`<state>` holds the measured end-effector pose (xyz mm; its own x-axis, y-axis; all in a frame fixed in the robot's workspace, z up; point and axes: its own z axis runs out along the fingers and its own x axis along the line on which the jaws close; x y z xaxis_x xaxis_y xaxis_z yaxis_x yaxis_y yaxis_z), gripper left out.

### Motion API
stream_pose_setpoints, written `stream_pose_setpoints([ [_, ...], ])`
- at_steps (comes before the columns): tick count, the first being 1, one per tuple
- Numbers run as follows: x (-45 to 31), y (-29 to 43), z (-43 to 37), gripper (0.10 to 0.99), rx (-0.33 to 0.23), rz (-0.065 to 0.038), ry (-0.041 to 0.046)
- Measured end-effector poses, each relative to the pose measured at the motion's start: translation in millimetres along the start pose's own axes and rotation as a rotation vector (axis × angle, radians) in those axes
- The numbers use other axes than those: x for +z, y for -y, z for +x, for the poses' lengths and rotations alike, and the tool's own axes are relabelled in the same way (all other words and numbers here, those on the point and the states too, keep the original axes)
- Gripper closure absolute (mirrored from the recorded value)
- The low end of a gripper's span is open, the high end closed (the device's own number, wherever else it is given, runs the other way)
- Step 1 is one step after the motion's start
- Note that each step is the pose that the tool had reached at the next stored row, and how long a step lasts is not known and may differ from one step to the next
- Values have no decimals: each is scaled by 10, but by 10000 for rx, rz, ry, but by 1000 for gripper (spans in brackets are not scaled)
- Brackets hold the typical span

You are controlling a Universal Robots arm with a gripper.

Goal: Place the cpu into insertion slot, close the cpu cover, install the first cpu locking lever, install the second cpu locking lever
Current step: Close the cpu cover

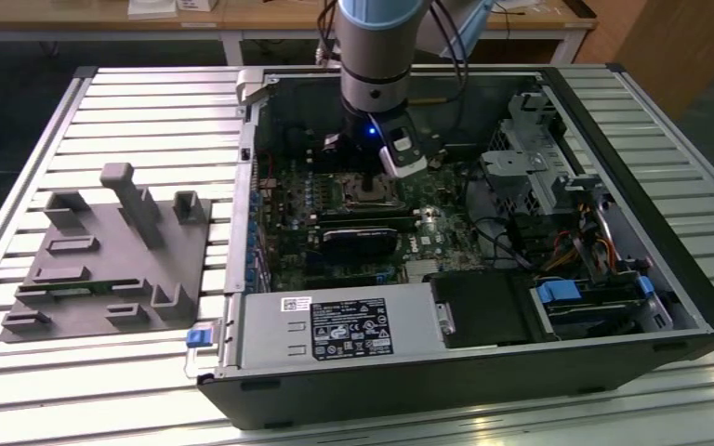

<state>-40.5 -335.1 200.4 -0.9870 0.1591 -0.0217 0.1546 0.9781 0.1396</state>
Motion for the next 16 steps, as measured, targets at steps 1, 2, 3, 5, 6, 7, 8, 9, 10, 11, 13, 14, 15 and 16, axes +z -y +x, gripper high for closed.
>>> stream_pose_setpoints([
  [1, -2, -1, -4, 980, 0, 2, -3],
  [2, -7, -2, -7, 980, 1, 3, -4],
  [3, -13, -4, -10, 980, 1, 1, -4],
  [5, -25, -6, -15, 980, 1, 1, -3],
  [6, -28, -7, -17, 980, 0, 4, -2],
  [7, -28, -8, -18, 980, 1, 33, 4],
  [8, -29, -8, -18, 980, -2, 113, 15],
  [9, -30, -8, -18, 980, -8, 229, 32],
  [10, -30, -7, -18, 980, -14, 351, 51],
  [11, -29, -8, -18, 980, -20, 473, 71],
  [13, -29, -7, -19, 980, -25, 582, 88],
  [14, -29, -7, -18, 980, -26, 583, 88],
  [15, -29, -6, -14, 980, -25, 585, 88],
  [16, -28, -5, -6, 980, -26, 584, 88],
])
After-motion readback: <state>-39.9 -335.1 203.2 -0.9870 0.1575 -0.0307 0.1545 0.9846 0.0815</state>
